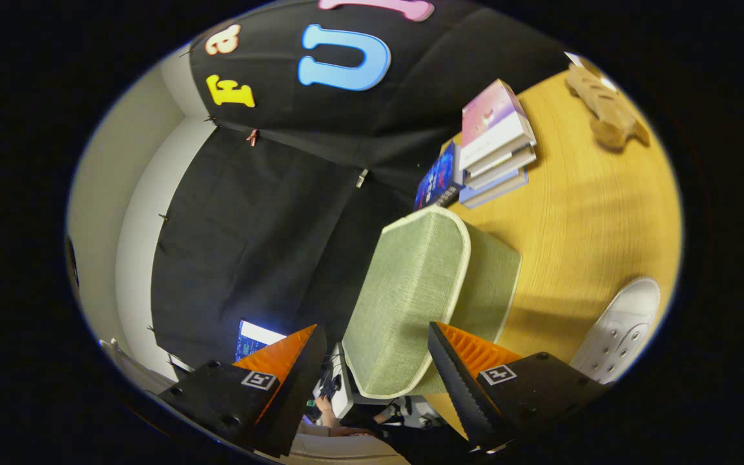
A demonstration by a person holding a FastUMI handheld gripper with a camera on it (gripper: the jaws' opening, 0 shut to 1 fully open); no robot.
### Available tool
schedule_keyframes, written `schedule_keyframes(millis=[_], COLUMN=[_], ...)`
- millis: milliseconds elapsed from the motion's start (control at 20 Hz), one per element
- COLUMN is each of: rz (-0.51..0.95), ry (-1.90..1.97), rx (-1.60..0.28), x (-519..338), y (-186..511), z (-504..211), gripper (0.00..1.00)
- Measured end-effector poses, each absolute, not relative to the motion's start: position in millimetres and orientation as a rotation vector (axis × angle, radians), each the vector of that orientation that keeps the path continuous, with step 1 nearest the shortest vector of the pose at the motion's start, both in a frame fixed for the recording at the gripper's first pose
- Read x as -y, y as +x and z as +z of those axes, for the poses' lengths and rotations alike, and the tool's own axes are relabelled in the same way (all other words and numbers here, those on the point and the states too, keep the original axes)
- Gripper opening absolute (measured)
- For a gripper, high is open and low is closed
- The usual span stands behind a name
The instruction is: Open the storage box then place both shoes into the box .Put the left shoe in first, then the right shoe, with the right side of both shoes facing outward in a uniform manner.
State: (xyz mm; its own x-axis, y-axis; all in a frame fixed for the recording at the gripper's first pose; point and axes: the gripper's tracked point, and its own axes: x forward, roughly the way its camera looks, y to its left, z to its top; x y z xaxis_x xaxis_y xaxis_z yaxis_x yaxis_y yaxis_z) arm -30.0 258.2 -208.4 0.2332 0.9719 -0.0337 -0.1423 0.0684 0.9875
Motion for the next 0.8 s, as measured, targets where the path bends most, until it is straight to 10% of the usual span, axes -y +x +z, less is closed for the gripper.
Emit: schedule_keyframes(millis=[800], rz=[1.190], ry=[1.652], rx=[-1.121], x=[-308.7], y=[-15.1], z=[-238.3], gripper=[0.89])
